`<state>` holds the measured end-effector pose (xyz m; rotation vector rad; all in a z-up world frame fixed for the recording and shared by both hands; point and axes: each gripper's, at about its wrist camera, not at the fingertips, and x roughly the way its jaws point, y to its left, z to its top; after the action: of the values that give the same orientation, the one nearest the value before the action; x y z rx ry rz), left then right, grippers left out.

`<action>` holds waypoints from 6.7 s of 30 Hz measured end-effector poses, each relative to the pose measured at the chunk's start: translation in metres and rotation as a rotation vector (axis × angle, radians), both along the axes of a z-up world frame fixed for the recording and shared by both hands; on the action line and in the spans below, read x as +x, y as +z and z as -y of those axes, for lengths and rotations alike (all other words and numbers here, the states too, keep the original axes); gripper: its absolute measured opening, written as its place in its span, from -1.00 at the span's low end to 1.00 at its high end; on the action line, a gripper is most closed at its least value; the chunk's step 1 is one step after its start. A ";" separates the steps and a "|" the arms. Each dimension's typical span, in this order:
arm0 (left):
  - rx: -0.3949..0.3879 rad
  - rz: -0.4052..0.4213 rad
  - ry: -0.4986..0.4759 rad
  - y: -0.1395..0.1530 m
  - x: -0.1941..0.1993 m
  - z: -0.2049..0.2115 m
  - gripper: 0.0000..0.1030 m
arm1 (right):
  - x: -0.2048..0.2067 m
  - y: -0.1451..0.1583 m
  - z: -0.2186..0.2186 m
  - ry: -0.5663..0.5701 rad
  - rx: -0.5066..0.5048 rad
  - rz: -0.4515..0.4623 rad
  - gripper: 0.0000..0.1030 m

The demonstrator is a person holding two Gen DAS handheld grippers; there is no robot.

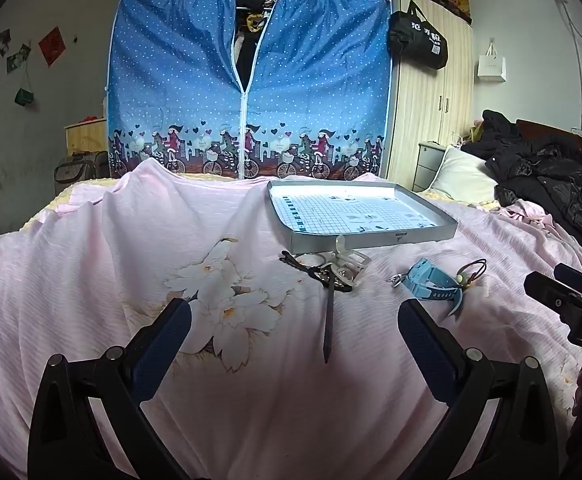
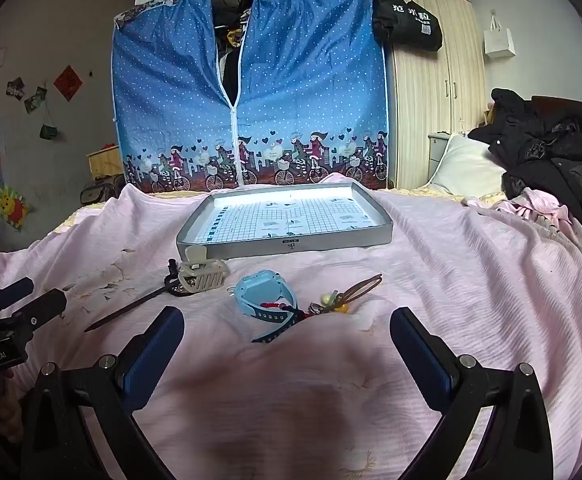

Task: Organize jewelry

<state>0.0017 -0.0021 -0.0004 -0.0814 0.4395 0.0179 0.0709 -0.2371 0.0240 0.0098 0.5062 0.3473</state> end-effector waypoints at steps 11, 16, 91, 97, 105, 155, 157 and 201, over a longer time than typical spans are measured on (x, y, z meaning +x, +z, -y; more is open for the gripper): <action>-0.001 -0.004 0.000 -0.002 0.000 0.000 0.97 | 0.000 0.001 0.000 -0.002 0.001 -0.003 1.00; -0.004 -0.011 -0.003 -0.005 -0.001 0.001 0.97 | 0.001 -0.001 0.003 -0.016 -0.002 -0.005 1.00; 0.121 -0.494 -0.320 -0.040 0.219 0.043 -0.15 | 0.151 -0.061 0.050 0.114 0.177 -0.416 -0.73; 0.156 -0.507 -0.319 -0.044 0.226 0.046 -0.15 | 0.150 -0.062 0.048 0.125 0.171 -0.416 -0.78; 0.198 -0.500 -0.365 -0.046 0.220 0.056 -0.31 | 0.147 -0.057 0.051 0.136 0.189 -0.393 -0.84; -0.194 -0.387 -0.112 -0.010 0.284 0.026 -0.36 | 0.262 -0.039 0.007 0.215 0.232 -0.213 -0.84; -0.220 -0.405 -0.096 -0.017 0.293 0.028 -0.36 | 0.266 -0.045 0.010 0.209 0.246 -0.238 -0.84; -0.194 -0.137 0.036 0.015 0.058 -0.009 0.96 | 0.053 0.012 0.009 0.101 -0.002 -0.017 1.00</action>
<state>0.0601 0.0068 0.0146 -0.2799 0.5756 0.0165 0.1242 -0.2457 0.0360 -0.0147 0.5254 0.4458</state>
